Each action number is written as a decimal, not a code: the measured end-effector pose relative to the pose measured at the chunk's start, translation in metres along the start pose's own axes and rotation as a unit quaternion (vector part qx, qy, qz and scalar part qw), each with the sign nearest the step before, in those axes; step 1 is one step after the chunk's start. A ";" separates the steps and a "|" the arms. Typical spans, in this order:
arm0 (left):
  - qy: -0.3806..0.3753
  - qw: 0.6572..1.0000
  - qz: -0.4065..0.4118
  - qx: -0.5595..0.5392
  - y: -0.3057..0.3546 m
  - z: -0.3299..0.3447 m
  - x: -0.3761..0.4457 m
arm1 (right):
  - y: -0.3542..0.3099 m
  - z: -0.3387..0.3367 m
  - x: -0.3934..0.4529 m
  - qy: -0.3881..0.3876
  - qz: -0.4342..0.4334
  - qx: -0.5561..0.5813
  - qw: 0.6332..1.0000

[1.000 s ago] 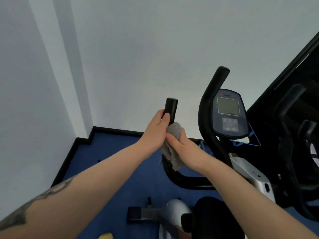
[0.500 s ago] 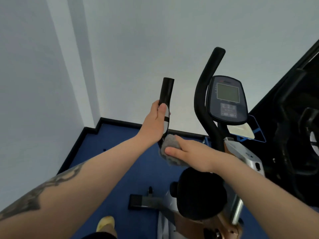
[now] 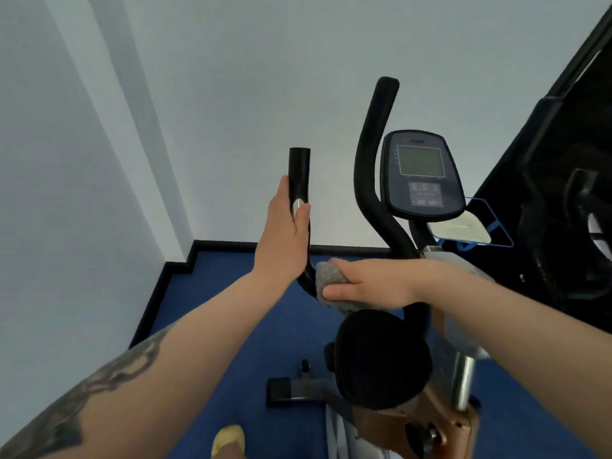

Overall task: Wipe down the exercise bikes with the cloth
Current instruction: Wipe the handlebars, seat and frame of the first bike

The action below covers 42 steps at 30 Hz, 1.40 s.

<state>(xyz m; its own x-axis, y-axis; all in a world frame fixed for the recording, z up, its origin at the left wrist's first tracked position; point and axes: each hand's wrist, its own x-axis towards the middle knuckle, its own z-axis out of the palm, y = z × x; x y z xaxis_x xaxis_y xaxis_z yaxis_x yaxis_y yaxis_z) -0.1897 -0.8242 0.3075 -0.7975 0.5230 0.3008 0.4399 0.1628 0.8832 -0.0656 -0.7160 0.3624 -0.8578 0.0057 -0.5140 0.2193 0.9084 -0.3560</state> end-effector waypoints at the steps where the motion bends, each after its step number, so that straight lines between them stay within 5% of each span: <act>1: 0.007 1.000 0.019 0.019 0.001 0.000 0.001 | -0.005 0.004 0.006 0.013 0.005 0.010 1.000; 5: 0.001 0.970 0.145 0.195 0.002 -0.012 0.008 | -0.006 0.011 0.002 0.068 0.011 0.004 0.998; 10: -0.127 0.855 0.363 0.348 -0.007 -0.044 0.036 | -0.009 0.018 -0.010 0.089 0.045 -0.022 0.995; 13: -0.192 0.789 0.445 0.377 -0.006 -0.057 0.057 | -0.029 0.029 0.007 0.136 0.081 -0.058 0.986; 17: -0.191 0.755 0.523 0.346 -0.003 -0.055 0.078 | -0.030 0.041 -0.002 0.234 0.091 -0.067 0.966; 23: -0.133 0.794 0.544 0.238 -0.010 -0.035 0.087 | -0.063 0.039 0.026 0.271 0.130 -0.101 0.948; 28: -0.094 0.808 0.560 0.156 -0.026 -0.024 0.093 | -0.054 0.041 0.017 0.285 0.148 0.009 0.947; 39: -0.035 0.821 0.569 0.038 -0.041 -0.004 0.098 | -0.032 0.014 -0.012 0.097 0.137 0.132 0.977; 42: -0.030 0.829 0.558 0.034 -0.040 -0.003 0.094 | -0.027 0.010 -0.019 0.080 0.140 0.066 0.985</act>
<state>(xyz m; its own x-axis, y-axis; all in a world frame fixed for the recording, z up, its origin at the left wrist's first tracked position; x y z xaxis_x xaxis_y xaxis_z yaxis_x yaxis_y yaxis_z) -0.2837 -0.7838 0.3015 0.1427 0.4193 0.8965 0.9133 -0.4049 0.0440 -0.0509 -0.7449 0.3739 -0.8146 0.3242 -0.4809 0.5080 0.7990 -0.3219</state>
